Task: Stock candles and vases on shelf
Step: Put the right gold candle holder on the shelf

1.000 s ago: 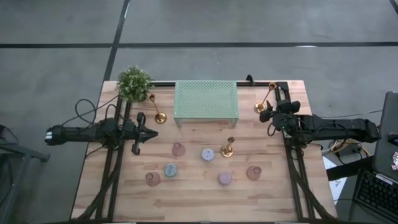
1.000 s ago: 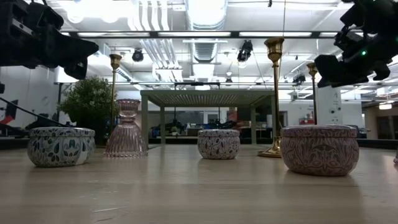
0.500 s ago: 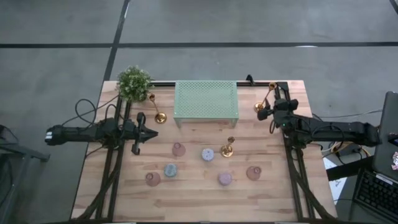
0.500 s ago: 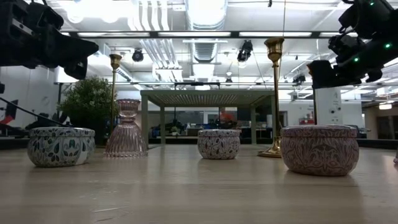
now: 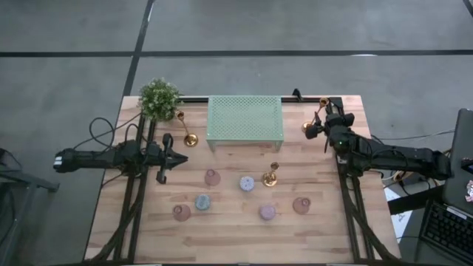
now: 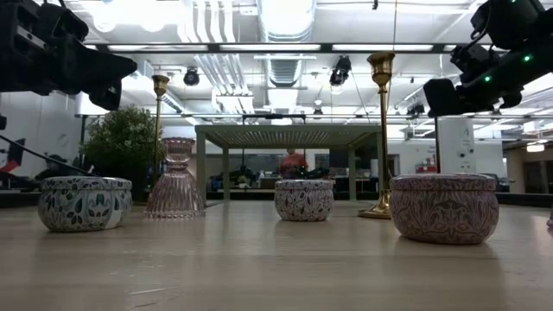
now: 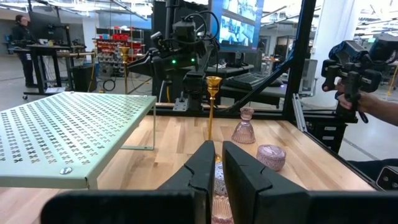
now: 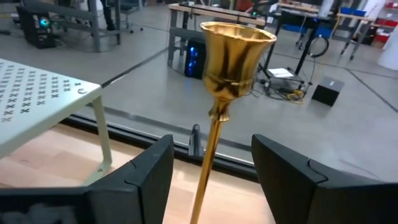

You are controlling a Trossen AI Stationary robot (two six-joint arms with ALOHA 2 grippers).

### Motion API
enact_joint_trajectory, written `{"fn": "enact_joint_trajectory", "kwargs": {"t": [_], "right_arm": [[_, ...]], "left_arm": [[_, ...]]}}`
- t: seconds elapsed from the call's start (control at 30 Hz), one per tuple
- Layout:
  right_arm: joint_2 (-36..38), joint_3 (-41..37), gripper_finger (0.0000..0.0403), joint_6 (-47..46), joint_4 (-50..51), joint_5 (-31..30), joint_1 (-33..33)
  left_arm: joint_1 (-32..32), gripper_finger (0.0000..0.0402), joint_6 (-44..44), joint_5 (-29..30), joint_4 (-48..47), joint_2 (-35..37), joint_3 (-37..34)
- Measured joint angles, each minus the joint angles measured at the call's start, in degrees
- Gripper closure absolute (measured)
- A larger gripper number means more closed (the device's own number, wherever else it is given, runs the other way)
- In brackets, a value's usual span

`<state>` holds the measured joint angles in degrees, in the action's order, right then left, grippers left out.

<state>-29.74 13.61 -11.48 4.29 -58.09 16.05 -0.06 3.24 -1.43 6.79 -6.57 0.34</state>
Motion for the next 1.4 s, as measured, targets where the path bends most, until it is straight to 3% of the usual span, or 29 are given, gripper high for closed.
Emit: {"fn": "enact_joint_trajectory", "kwargs": {"t": [0.37, 0.77, 1.17, 1.4], "right_arm": [[0.01, -0.02, 0.0257, 2.85, -3.74, 8.53, 5.35], [-0.02, -0.02, 0.0387, 3.29, -4.91, 10.67, 6.4], [0.04, 0.29, 0.0391, 5.29, -9.2, 13.85, 6.36], [-0.1, 6.48, 0.0393, 7.04, -7.54, 17.77, 6.36]], "left_arm": [[-0.01, 0.0367, -0.01, 0.0, 0.0, 0.0, 0.0], [-0.02, 0.0367, 0.01, 0.0, -0.02, 0.0, 0.0], [-0.02, 0.0367, -0.01, 0.0, 0.0, 0.0, 0.0], [-0.01, 0.0367, -0.01, 0.0, 0.0, 0.0, 0.0]]}}
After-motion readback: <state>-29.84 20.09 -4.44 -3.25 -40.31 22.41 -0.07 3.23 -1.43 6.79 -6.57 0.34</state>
